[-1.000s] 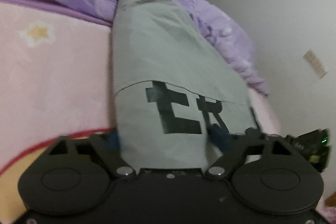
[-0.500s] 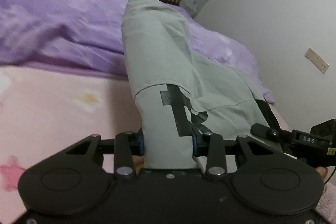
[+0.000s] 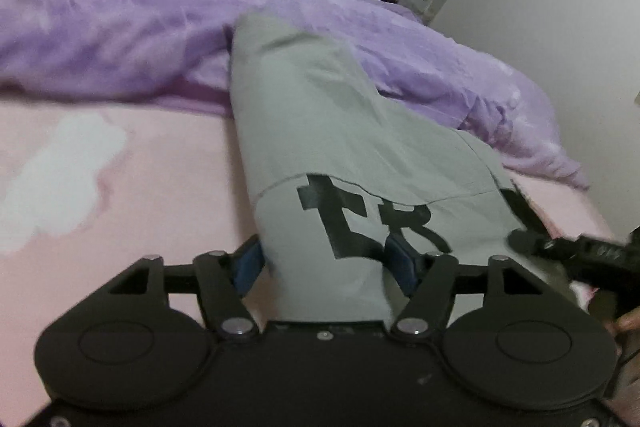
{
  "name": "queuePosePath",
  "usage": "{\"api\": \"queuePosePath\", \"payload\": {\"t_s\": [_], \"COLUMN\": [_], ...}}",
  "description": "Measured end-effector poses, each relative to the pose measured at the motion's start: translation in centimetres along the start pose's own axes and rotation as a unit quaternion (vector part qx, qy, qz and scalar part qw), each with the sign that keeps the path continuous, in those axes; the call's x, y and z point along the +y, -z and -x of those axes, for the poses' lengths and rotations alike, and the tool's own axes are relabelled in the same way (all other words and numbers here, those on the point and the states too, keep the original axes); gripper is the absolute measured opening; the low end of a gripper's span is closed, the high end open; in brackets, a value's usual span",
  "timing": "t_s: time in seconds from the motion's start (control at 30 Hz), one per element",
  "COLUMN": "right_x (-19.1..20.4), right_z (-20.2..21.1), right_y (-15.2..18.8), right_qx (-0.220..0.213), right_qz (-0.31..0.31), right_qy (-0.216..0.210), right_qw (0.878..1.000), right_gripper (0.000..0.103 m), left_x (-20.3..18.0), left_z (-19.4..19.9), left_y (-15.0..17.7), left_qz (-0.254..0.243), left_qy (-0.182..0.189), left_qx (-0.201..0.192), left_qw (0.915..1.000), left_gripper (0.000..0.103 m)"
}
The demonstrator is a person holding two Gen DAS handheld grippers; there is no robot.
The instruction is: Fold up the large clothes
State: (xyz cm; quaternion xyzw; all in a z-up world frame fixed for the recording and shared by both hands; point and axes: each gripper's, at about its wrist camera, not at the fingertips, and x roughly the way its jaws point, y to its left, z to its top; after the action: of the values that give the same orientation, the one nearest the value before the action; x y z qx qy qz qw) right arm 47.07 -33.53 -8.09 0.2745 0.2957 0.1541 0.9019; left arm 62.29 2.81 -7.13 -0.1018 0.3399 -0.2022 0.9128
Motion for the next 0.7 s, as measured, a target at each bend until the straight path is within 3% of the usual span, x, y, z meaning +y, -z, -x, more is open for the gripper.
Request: {"api": "queuePosePath", "payload": {"t_s": [0.03, 0.1, 0.23, 0.3, 0.4, 0.5, 0.6, 0.7], "right_x": [0.7, 3.1, 8.1, 9.7, 11.2, 11.2, 9.8, 8.6], "right_z": [1.2, 3.1, 7.2, 8.6, 9.1, 8.4, 6.8, 6.5], "right_y": [0.0, 0.7, 3.9, 5.9, 8.3, 10.0, 10.8, 11.3], "right_qx": [-0.007, -0.029, -0.058, -0.056, -0.045, -0.027, -0.005, -0.003], "right_qz": [0.011, 0.055, 0.157, 0.180, 0.196, 0.207, 0.190, 0.172], "right_qy": [0.015, 0.051, 0.072, 0.062, 0.067, 0.103, 0.145, 0.149], "right_qw": [1.000, 0.997, 0.983, 0.980, 0.977, 0.972, 0.971, 0.974], "right_gripper": [0.050, 0.052, 0.052, 0.046, 0.040, 0.039, 0.035, 0.028], "left_x": [-0.7, -1.8, -4.2, -5.6, -7.5, -7.5, -7.9, -8.2], "left_z": [1.7, 5.0, 10.5, 12.0, 11.6, 9.8, 9.1, 9.2], "left_y": [0.0, 0.4, 3.6, 6.0, 9.2, 10.8, 12.1, 12.4], "left_qz": [-0.015, -0.030, -0.014, -0.012, -0.037, -0.030, -0.033, -0.028], "left_qy": [-0.021, -0.026, 0.024, 0.039, 0.029, 0.018, 0.005, -0.002], "left_qx": [-0.013, -0.041, -0.056, -0.053, -0.040, -0.011, -0.016, -0.017], "left_qw": [0.9996, 0.9984, 0.9980, 0.9977, 0.9981, 0.9993, 0.9993, 0.9995], "left_gripper": [0.065, 0.065, 0.065, 0.065, 0.065, 0.064, 0.066, 0.066]}}
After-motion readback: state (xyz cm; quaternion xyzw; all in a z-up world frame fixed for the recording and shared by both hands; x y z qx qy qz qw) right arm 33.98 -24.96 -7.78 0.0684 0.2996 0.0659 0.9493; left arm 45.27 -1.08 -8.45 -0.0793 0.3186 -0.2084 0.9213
